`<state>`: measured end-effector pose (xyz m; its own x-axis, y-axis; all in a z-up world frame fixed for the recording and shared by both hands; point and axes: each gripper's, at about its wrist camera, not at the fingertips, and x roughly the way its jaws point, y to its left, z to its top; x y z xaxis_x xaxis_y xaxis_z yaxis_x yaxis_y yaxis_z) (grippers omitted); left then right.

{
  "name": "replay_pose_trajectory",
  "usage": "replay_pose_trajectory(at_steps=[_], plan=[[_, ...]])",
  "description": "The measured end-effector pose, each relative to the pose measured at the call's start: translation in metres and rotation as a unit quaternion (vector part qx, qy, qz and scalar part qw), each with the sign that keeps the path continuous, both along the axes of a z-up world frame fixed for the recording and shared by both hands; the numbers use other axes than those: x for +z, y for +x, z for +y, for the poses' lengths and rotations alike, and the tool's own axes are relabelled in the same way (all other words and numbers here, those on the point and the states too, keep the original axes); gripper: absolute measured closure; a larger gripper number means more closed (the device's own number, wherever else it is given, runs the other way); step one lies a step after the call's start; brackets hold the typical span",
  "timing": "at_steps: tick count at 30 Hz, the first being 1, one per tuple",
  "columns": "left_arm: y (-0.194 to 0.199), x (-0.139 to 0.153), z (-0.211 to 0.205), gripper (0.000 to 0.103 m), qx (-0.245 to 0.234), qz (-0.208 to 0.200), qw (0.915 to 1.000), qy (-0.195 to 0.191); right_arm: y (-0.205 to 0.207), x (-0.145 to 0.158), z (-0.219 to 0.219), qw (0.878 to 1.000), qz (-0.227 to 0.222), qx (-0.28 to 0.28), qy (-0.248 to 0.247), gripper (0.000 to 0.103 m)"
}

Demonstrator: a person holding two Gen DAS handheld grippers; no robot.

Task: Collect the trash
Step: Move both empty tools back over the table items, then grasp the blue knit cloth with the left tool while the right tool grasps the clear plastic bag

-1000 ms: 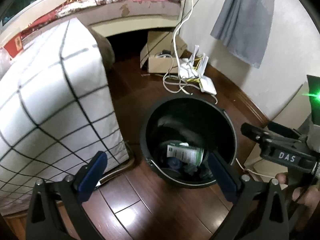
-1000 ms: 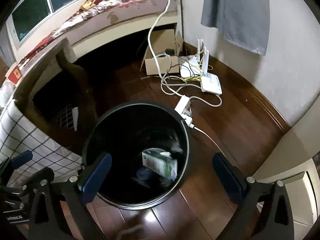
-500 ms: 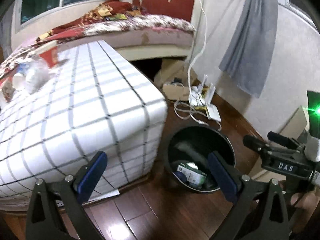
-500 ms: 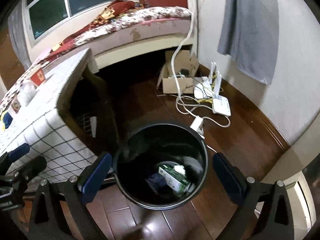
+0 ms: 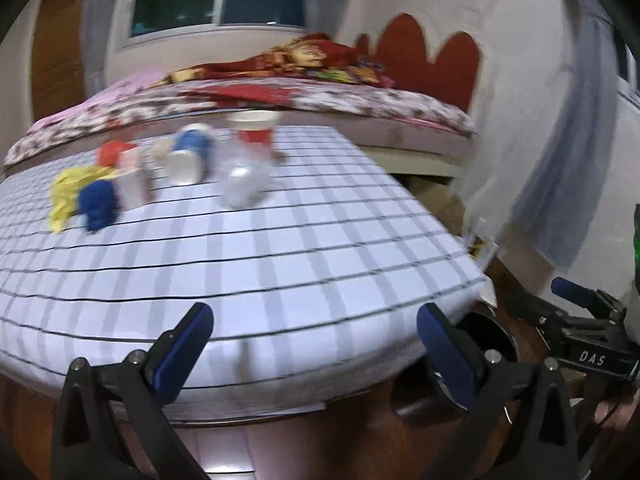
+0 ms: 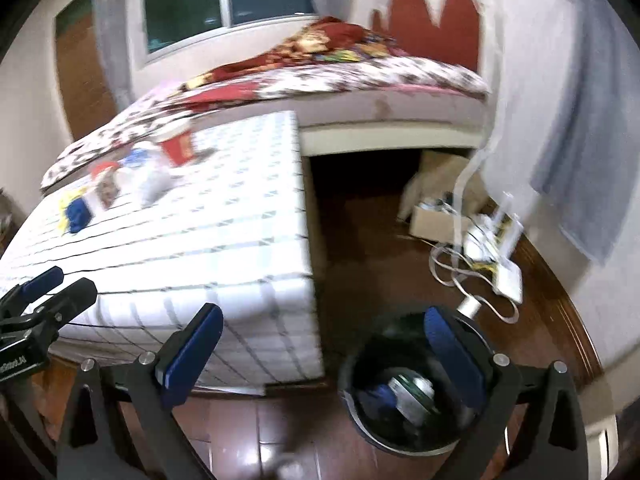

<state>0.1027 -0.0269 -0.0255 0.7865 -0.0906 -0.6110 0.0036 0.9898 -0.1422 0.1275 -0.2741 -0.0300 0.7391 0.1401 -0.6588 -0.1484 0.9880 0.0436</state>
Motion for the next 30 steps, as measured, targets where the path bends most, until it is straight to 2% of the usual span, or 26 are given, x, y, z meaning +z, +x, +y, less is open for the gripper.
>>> replay_pose_trajectory(at_steps=[6,10,12,19,24,27,30], plan=[[0.006,-0.002,0.08,0.001,0.09,0.017,0.9957,-0.01,0.023,0.014,0.075,0.998,-0.01,0.066,0.007,0.001],[0.015,-0.002,0.124,0.001,0.129,0.022,0.9914,0.007,0.042,0.016,0.123,0.995,0.007,0.096,-0.01,0.001],[0.021,-0.003,0.143,0.001,0.144,0.025,0.9892,0.013,0.052,0.017,0.142,0.994,0.008,0.11,0.0,0.001],[0.053,-0.007,0.187,0.001,0.177,0.04,0.9829,0.03,0.098,0.019,0.204,0.99,0.011,0.142,-0.008,0.001],[0.079,-0.015,0.207,0.002,0.17,0.049,0.9841,0.015,0.132,0.009,0.233,0.989,0.024,0.144,-0.016,0.001],[0.096,-0.021,0.215,0.011,0.161,0.057,0.9853,0.008,0.15,0.002,0.241,0.99,0.033,0.139,-0.017,0.002],[0.111,-0.028,0.222,0.022,0.154,0.067,0.9858,0.002,0.162,-0.004,0.249,0.99,0.042,0.137,-0.017,0.007]])
